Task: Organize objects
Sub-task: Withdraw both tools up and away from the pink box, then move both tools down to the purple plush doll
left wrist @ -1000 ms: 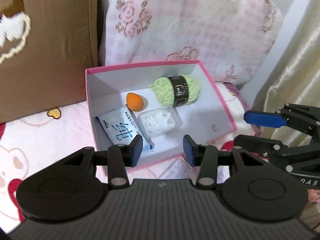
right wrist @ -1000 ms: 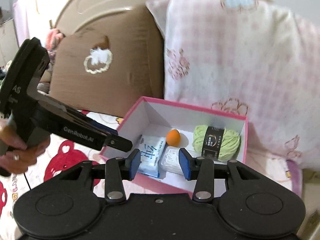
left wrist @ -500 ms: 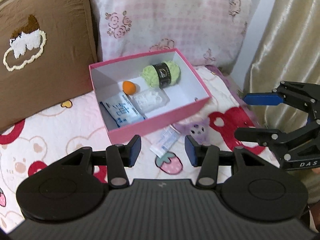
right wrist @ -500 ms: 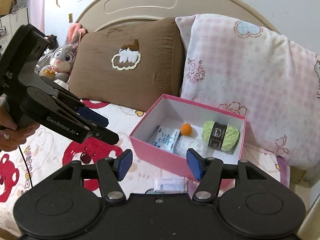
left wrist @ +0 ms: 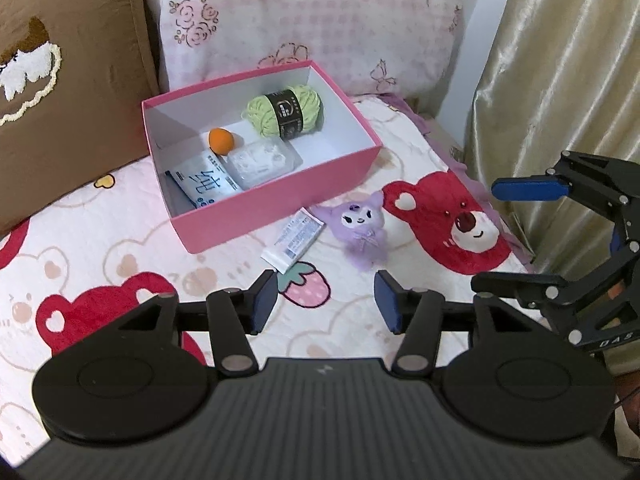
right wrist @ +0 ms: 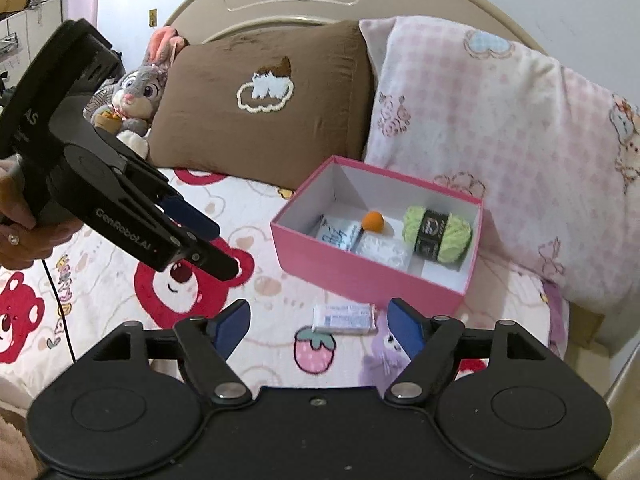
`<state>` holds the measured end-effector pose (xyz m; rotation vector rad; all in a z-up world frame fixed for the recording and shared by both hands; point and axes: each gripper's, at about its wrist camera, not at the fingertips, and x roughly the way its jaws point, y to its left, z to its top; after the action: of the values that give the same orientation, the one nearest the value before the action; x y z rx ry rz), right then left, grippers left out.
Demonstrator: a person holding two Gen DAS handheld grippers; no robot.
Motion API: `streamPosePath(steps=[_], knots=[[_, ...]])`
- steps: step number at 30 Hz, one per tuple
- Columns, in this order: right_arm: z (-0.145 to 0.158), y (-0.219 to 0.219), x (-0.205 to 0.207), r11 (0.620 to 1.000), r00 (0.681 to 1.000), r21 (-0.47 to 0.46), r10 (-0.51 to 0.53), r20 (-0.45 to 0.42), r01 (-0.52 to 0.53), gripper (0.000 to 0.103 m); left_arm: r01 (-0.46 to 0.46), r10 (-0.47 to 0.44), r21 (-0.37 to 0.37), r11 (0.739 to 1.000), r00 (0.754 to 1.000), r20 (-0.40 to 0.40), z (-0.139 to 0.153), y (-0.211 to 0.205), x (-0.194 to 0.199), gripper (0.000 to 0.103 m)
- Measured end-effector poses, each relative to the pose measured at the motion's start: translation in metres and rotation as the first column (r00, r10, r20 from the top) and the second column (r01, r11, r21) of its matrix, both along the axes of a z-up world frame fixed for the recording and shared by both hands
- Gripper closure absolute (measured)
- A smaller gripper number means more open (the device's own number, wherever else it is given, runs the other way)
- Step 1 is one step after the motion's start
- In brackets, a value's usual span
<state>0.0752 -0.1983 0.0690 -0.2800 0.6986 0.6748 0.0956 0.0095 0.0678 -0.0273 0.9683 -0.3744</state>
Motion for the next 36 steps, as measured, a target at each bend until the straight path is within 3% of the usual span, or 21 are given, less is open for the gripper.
streamPosePath(steps=[13, 17, 24, 31, 36], knots=[[-0.024, -0.012, -0.014, 0.999, 0.999, -0.036, -0.018, -0.04, 0.017, 0.012, 0.024, -0.023, 0.006, 1.0, 1.0, -0.021, -0.016, -0.019, -0.015, 0.04], [-0.047, -0.014, -0.012, 1.0, 0.999, -0.015, -0.016, -0.047, 0.015, 0.011, 0.029, -0.029, 0.015, 0.999, 1.0, -0.002, -0.028, -0.026, -0.014, 0.029], [-0.082, -0.012, 0.002, 0.999, 0.999, -0.024, -0.026, 0.035, 0.027, 0.011, -0.022, 0.022, -0.025, 0.999, 1.0, 0.012, -0.043, -0.022, 0.001, 0.013], [-0.11, -0.005, 0.019, 0.998, 0.999, -0.058, 0.016, 0.049, -0.013, 0.011, -0.062, 0.061, -0.056, 0.997, 0.998, -0.019, -0.071, -0.031, 0.024, 0.012], [-0.131, -0.004, 0.031, 0.997, 0.994, -0.052, -0.057, 0.092, 0.062, 0.011, -0.044, 0.046, -0.081, 0.996, 0.999, 0.028, -0.088, -0.044, 0.036, 0.012]])
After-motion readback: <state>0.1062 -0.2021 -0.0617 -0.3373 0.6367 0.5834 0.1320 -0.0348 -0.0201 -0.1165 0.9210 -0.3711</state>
